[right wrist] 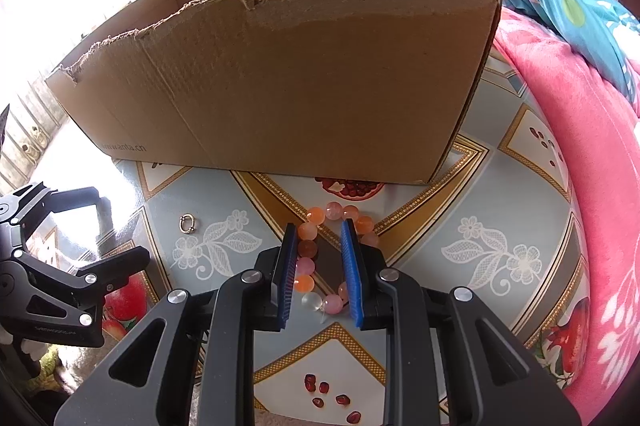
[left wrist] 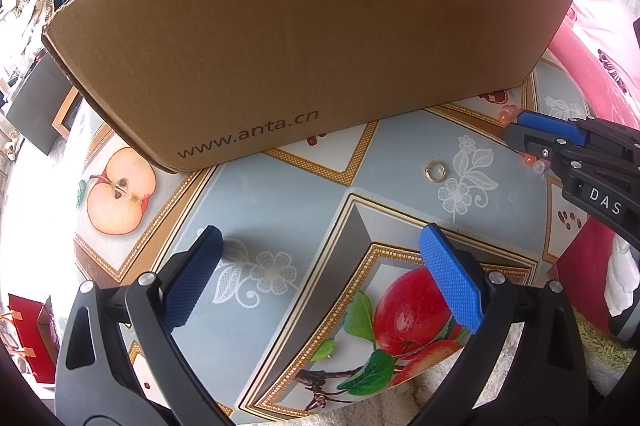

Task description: Organize jewelry

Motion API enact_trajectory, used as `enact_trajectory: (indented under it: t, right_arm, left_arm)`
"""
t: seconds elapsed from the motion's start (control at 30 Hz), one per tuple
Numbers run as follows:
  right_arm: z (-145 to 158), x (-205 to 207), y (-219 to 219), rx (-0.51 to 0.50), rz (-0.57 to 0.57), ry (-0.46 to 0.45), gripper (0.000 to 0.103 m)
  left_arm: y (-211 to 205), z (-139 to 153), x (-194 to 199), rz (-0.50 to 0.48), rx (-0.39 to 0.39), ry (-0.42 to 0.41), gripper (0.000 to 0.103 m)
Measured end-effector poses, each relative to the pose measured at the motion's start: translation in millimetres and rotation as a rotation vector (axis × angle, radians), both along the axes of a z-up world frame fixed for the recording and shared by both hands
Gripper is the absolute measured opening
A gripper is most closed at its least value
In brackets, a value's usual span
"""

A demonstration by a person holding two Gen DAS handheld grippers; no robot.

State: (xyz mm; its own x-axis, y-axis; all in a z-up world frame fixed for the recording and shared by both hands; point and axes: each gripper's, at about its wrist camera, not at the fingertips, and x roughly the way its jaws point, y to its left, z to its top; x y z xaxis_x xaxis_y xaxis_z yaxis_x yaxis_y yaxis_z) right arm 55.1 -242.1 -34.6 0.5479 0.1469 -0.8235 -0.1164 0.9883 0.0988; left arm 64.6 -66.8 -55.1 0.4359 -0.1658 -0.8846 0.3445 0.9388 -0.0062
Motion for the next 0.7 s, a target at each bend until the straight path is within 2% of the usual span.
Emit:
enact_trajectory:
  t: [0.3, 0.37, 0.47, 0.57, 0.67, 0.7]
  right_arm:
    - [-1.4, 1.0, -7.3, 0.038, 0.013, -0.009, 0.022]
    - [-1.5, 1.6, -8.2, 0.045, 0.014, -0.009, 0.022]
    - [-2.2, 2.5, -9.9, 0.052, 0.017, -0.01, 0.022]
    - [-2.2, 2.5, -11.1, 0.062, 0.016, -0.013, 0.022]
    - [-2.5, 1.3, -12.0, 0.076, 0.015, -0.015, 0.022]
    - [-2.6, 1.4, -12.6, 0.08, 0.016, -0.016, 0.022]
  left_arm:
    - [-5.3, 0.1, 3.0, -0.003, -0.001, 0.004, 0.096]
    - [-5.5, 2.2, 1.2, -0.02, -0.033, 0.002, 0.096]
    - [-7.0, 11.8, -5.3, -0.052, -0.089, -0.048, 0.096]
    - [-15.9, 23.0, -12.3, -0.112, -0.102, -0.124, 0.095]
    - [-26.0, 29.4, -15.9, -0.164, -0.105, -0.164, 0.094]
    - [-28.9, 30.2, -16.7, -0.179, -0.105, -0.174, 0.09]
